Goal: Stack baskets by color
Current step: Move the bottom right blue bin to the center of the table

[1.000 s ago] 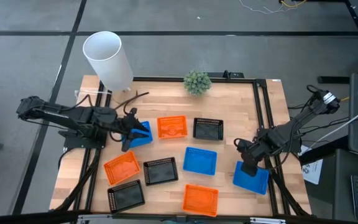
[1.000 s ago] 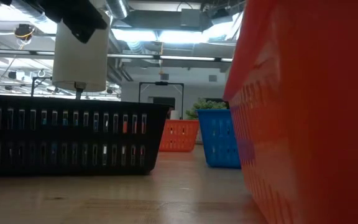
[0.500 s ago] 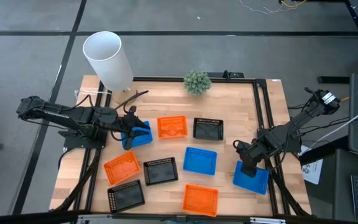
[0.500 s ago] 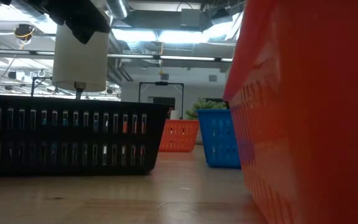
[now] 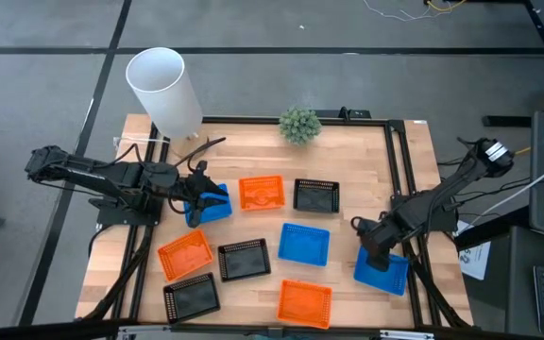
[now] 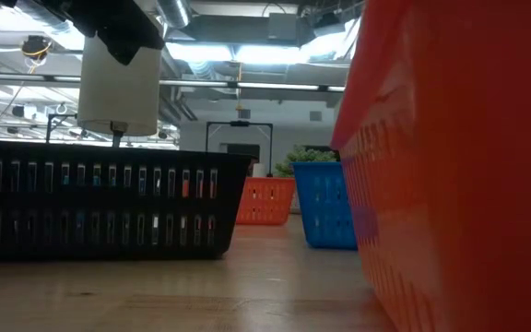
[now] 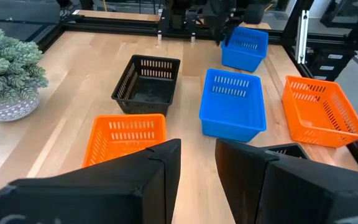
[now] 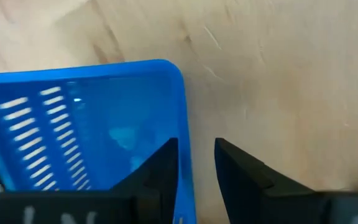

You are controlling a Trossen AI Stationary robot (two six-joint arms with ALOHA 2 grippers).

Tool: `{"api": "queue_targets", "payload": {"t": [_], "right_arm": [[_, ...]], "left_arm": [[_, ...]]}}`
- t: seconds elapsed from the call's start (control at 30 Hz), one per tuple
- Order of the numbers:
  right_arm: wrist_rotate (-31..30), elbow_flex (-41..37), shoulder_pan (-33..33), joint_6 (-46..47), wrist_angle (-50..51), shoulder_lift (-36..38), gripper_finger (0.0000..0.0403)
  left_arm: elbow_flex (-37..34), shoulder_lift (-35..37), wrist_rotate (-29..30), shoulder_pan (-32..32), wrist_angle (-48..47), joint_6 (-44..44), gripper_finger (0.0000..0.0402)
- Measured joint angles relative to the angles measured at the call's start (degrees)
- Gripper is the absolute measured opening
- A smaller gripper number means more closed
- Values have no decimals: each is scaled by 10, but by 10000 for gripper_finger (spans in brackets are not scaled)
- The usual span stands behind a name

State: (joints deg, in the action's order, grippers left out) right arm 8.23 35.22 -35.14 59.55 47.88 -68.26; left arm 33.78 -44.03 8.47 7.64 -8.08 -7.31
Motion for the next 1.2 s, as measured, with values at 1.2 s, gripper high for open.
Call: {"api": "queue_targets", "payload": {"t": [1.2], "right_arm": [[-496, 508, 133, -138, 219, -106, 1]], "left_arm": [[0, 0, 48, 0, 0, 19, 92]]}}
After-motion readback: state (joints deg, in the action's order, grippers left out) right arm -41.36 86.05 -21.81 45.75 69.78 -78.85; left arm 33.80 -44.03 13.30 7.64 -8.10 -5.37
